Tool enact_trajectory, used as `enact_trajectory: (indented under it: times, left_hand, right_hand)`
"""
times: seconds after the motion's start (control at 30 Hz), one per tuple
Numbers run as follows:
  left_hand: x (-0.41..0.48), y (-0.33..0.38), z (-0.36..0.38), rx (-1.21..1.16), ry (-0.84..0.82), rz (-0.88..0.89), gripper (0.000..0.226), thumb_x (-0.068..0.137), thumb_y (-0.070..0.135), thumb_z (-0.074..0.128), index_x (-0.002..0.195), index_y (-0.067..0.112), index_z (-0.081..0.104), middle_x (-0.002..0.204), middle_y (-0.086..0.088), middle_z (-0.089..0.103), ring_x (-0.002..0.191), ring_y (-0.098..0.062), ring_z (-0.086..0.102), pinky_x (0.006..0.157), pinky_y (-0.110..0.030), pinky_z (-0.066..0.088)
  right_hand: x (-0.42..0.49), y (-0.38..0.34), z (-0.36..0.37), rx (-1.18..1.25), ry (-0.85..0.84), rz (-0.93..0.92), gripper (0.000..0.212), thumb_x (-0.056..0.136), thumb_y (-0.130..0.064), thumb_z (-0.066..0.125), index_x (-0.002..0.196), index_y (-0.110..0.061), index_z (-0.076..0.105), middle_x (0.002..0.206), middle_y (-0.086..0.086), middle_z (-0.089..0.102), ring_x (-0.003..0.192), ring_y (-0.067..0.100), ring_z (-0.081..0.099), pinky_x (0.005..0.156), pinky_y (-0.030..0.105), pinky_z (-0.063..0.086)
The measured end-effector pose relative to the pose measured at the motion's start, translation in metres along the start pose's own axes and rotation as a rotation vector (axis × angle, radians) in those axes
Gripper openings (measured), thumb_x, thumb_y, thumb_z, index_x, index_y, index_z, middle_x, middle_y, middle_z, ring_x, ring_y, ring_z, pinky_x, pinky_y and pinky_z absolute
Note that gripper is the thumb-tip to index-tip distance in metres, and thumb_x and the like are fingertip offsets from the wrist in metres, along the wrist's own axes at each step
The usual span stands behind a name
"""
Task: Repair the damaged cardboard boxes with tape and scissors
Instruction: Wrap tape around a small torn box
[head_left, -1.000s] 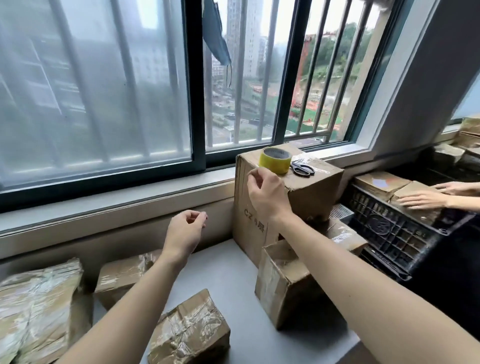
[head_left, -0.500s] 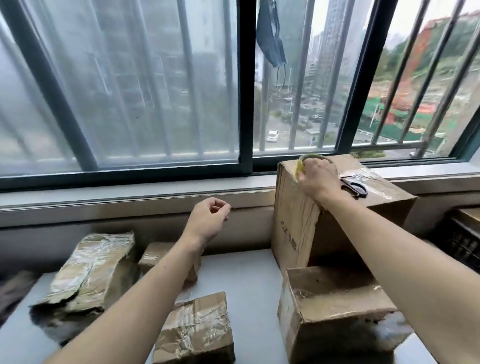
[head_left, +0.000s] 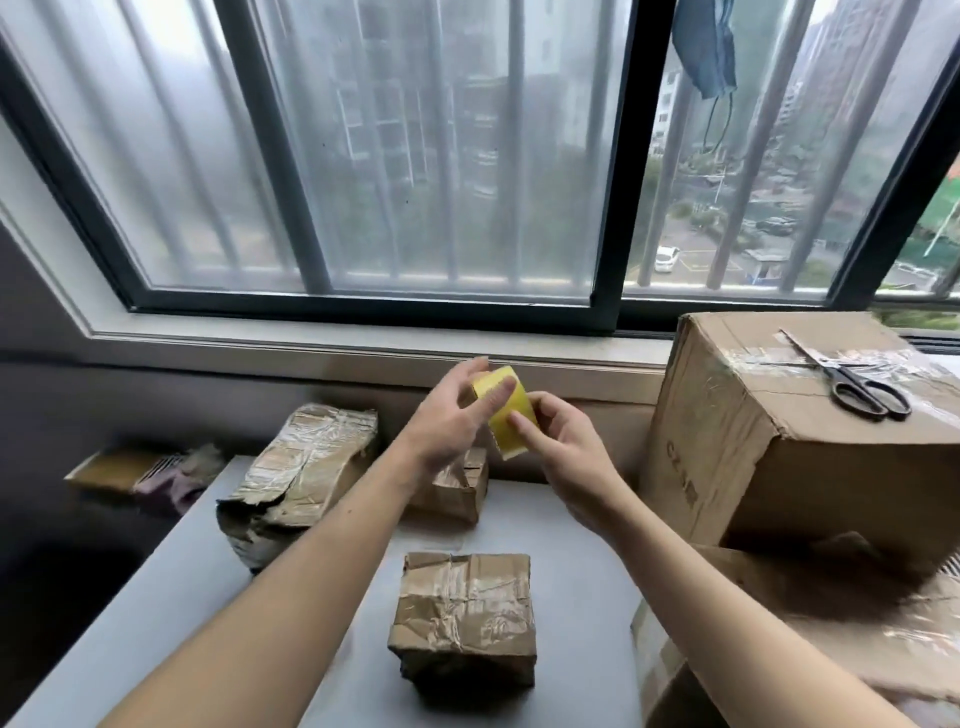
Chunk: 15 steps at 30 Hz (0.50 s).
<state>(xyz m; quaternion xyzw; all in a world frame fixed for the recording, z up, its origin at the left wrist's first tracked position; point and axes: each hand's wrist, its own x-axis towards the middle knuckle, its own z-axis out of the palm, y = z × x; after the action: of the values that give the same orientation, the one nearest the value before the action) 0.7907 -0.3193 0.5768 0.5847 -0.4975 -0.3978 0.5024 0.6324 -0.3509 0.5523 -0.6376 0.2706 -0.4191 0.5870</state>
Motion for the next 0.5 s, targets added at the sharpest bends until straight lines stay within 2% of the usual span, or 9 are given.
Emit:
enact_trajectory:
  times: [0.07, 0.2, 0.3, 0.4, 0.47, 0.5]
  left_hand:
    - [-0.01, -0.013, -0.015, 0.003, 0.004, -0.078, 0.099, 0.056, 0.08, 0.075, 0.137, 0.028, 0.051, 0.131, -0.001, 0.062, 0.117, -0.017, 0.062, 0.104, -0.04, 0.049]
    - [-0.025, -0.034, -0.041, -0.101, -0.05, -0.163, 0.066, 0.075, 0.061, 0.071, 0.126, 0.021, 0.057, 0.122, -0.005, 0.066, 0.115, -0.021, 0.063, 0.102, -0.038, 0.05]
    - [-0.032, -0.046, -0.061, -0.116, -0.048, -0.149, 0.06, 0.074, 0.063, 0.074, 0.119, 0.025, 0.062, 0.115, -0.003, 0.069, 0.11, -0.02, 0.066, 0.099, -0.042, 0.052]
    - [-0.035, -0.058, -0.079, -0.053, -0.016, -0.097, 0.041, 0.077, 0.056, 0.073, 0.105, 0.027, 0.07, 0.1, -0.001, 0.073, 0.089, -0.013, 0.068, 0.08, -0.034, 0.058]
    - [-0.037, -0.064, -0.09, -0.109, -0.006, -0.089, 0.02, 0.091, 0.035, 0.069, 0.103, 0.019, 0.071, 0.091, -0.003, 0.072, 0.076, -0.007, 0.066, 0.062, -0.023, 0.054]
    - [-0.037, -0.068, -0.096, -0.137, 0.01, -0.081, 0.015, 0.094, 0.026, 0.066, 0.103, 0.014, 0.071, 0.088, -0.003, 0.071, 0.072, -0.005, 0.065, 0.059, -0.02, 0.052]
  right_hand:
    - [-0.006, 0.015, 0.019, 0.091, -0.038, 0.018, 0.016, 0.096, -0.018, 0.061, 0.107, -0.006, 0.065, 0.093, 0.008, 0.067, 0.087, 0.019, 0.059, 0.081, 0.034, 0.049]
    - [-0.012, 0.03, 0.053, 0.182, -0.029, 0.032, 0.019, 0.096, -0.018, 0.062, 0.107, -0.003, 0.064, 0.094, 0.01, 0.064, 0.086, 0.018, 0.056, 0.076, 0.026, 0.048]
    - [-0.014, 0.038, 0.076, 0.206, -0.001, 0.06, 0.021, 0.095, -0.019, 0.062, 0.106, -0.001, 0.064, 0.091, 0.009, 0.065, 0.084, 0.018, 0.057, 0.073, 0.025, 0.048]
    - [-0.013, 0.045, 0.105, 0.172, 0.061, 0.122, 0.013, 0.101, -0.015, 0.057, 0.098, -0.004, 0.065, 0.084, 0.006, 0.066, 0.073, 0.011, 0.058, 0.065, 0.022, 0.047]
    - [-0.012, 0.049, 0.123, 0.179, 0.086, 0.155, 0.013, 0.102, -0.015, 0.055, 0.1, -0.004, 0.063, 0.085, 0.006, 0.066, 0.071, 0.009, 0.057, 0.063, 0.021, 0.047]
    - [-0.013, 0.05, 0.131, 0.187, 0.09, 0.163, 0.014, 0.101, -0.016, 0.057, 0.103, -0.003, 0.062, 0.086, 0.007, 0.065, 0.073, 0.01, 0.057, 0.064, 0.02, 0.047]
